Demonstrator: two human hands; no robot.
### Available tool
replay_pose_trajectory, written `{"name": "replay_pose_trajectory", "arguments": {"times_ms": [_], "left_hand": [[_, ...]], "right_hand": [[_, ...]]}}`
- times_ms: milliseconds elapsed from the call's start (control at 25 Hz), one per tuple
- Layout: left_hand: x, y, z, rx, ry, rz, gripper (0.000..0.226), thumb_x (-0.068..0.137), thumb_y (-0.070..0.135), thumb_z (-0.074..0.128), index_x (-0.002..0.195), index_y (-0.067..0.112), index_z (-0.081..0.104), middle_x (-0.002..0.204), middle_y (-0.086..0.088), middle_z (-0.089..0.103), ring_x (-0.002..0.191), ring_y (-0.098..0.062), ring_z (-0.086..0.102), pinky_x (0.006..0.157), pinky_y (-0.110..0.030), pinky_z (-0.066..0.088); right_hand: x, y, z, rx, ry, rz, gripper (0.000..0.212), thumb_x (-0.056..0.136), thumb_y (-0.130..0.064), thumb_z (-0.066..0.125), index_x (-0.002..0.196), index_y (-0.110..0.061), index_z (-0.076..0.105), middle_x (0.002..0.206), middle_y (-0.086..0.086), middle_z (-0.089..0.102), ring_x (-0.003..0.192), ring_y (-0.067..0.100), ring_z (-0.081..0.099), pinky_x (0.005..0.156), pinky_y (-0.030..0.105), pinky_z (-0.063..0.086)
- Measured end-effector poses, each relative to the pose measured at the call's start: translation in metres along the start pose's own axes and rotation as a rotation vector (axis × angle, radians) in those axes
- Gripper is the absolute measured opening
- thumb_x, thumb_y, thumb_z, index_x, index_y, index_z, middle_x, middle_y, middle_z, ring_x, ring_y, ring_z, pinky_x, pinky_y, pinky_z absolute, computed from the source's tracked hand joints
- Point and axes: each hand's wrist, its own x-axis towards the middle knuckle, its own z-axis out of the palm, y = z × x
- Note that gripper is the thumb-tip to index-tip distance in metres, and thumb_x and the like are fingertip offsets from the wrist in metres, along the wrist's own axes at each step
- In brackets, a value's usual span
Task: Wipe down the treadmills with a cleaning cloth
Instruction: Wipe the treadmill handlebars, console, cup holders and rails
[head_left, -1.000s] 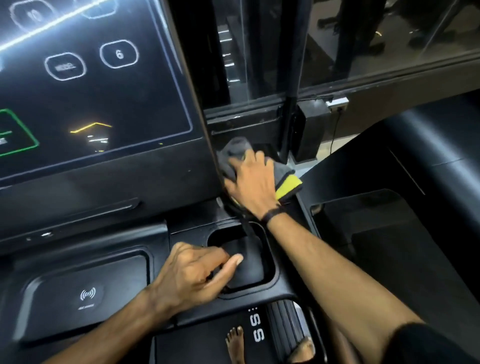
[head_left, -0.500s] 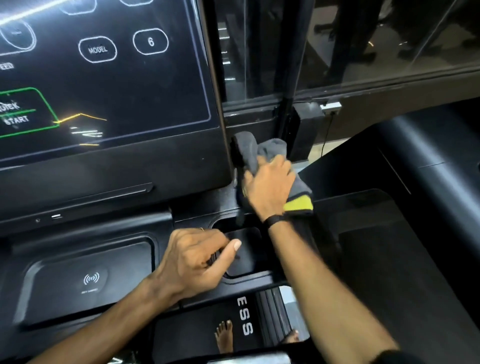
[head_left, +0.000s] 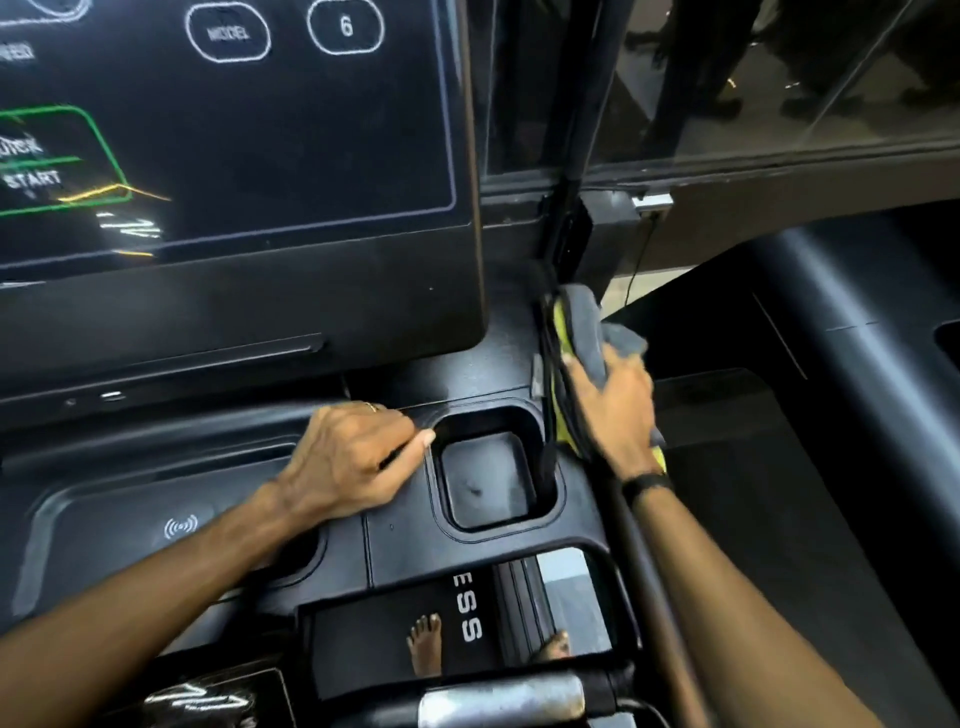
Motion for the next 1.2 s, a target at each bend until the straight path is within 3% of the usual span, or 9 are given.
{"name": "replay_pose_trajectory", "arguments": {"times_ms": [160, 280, 440, 560, 640, 760, 880, 1080, 1200], "left_hand": [[-0.013, -0.02, 0.008, -0.032, 0.011, -0.014, 0.045, 0.097, 0.021, 0.055, 0.055, 0.014, 0.041, 0.049, -0.001, 0.037, 0.04, -0.024, 0.037, 0.043, -0.029, 0.032], [-0.01, -0.02, 0.014, -0.02, 0.023, -0.041, 0.046, 0.097, 0.022, 0.055, 0.055, 0.017, 0.038, 0.051, 0.005, 0.03, 0.04, -0.019, 0.032, 0.048, -0.024, 0.021], [-0.012, -0.02, 0.013, -0.021, -0.002, -0.047, 0.048, 0.097, 0.022, 0.056, 0.053, 0.015, 0.039, 0.047, 0.002, 0.034, 0.039, -0.018, 0.032, 0.045, -0.024, 0.021], [-0.011, -0.018, 0.013, -0.048, -0.034, -0.053, 0.048, 0.096, 0.024, 0.055, 0.052, 0.015, 0.039, 0.046, 0.005, 0.032, 0.037, -0.015, 0.03, 0.04, -0.025, 0.023], [-0.011, -0.02, 0.013, -0.066, -0.022, -0.075, 0.048, 0.095, 0.024, 0.056, 0.051, 0.017, 0.039, 0.049, 0.011, 0.027, 0.039, -0.011, 0.027, 0.038, -0.024, 0.023], [-0.01, -0.022, 0.017, -0.079, -0.025, -0.077, 0.048, 0.095, 0.023, 0.057, 0.051, 0.018, 0.039, 0.049, 0.012, 0.027, 0.037, -0.012, 0.028, 0.038, -0.023, 0.023], [-0.011, -0.024, 0.016, -0.08, -0.045, -0.065, 0.047, 0.095, 0.023, 0.057, 0.051, 0.018, 0.04, 0.047, 0.01, 0.029, 0.037, -0.012, 0.029, 0.041, -0.021, 0.021], [-0.011, -0.021, 0.014, -0.067, -0.06, -0.055, 0.048, 0.095, 0.025, 0.055, 0.05, 0.017, 0.039, 0.044, 0.006, 0.034, 0.038, -0.011, 0.027, 0.044, -0.02, 0.019], [-0.012, -0.022, 0.015, -0.083, -0.039, -0.075, 0.049, 0.096, 0.024, 0.055, 0.05, 0.016, 0.04, 0.045, 0.007, 0.033, 0.036, -0.014, 0.031, 0.041, -0.021, 0.022]], "right_hand": [[-0.066, -0.003, 0.013, -0.258, 0.171, -0.034, 0.053, 0.094, -0.057, 0.042, 0.125, -0.017, 0.059, 0.098, 0.016, 0.052, 0.091, 0.04, 0.053, 0.078, 0.048, 0.048], [-0.034, -0.019, 0.016, -0.298, 0.159, -0.191, 0.048, 0.095, -0.051, 0.051, 0.129, -0.017, 0.057, 0.103, 0.019, 0.054, 0.095, 0.041, 0.053, 0.078, 0.048, 0.048], [0.031, -0.011, 0.011, 0.057, 0.011, -0.042, 0.046, 0.097, -0.052, 0.055, 0.126, -0.015, 0.06, 0.125, 0.019, 0.057, 0.119, 0.04, 0.053, 0.094, 0.045, 0.047], [0.001, 0.023, 0.002, 0.286, -0.005, 0.173, 0.049, 0.097, -0.055, 0.054, 0.128, -0.017, 0.061, 0.128, 0.017, 0.061, 0.121, 0.037, 0.057, 0.098, 0.046, 0.047], [-0.043, 0.032, 0.003, 0.118, 0.069, 0.224, 0.053, 0.097, -0.059, 0.049, 0.123, -0.016, 0.062, 0.117, 0.02, 0.061, 0.11, 0.042, 0.058, 0.092, 0.048, 0.049], [-0.074, 0.002, 0.018, -0.211, 0.243, 0.06, 0.048, 0.094, -0.059, 0.046, 0.112, -0.017, 0.062, 0.096, 0.013, 0.052, 0.089, 0.037, 0.054, 0.077, 0.044, 0.047], [-0.032, -0.029, 0.022, -0.227, 0.189, -0.108, 0.044, 0.094, -0.055, 0.052, 0.115, -0.017, 0.059, 0.098, 0.013, 0.051, 0.093, 0.037, 0.053, 0.078, 0.045, 0.046], [0.019, 0.006, 0.006, 0.29, 0.027, 0.175, 0.045, 0.094, -0.058, 0.057, 0.117, -0.02, 0.065, 0.118, 0.014, 0.064, 0.112, 0.036, 0.059, 0.086, 0.039, 0.047], [-0.029, 0.032, 0.011, 0.187, 0.1, 0.275, 0.051, 0.094, -0.06, 0.054, 0.119, -0.017, 0.065, 0.12, 0.018, 0.064, 0.113, 0.041, 0.058, 0.09, 0.044, 0.049]]}}
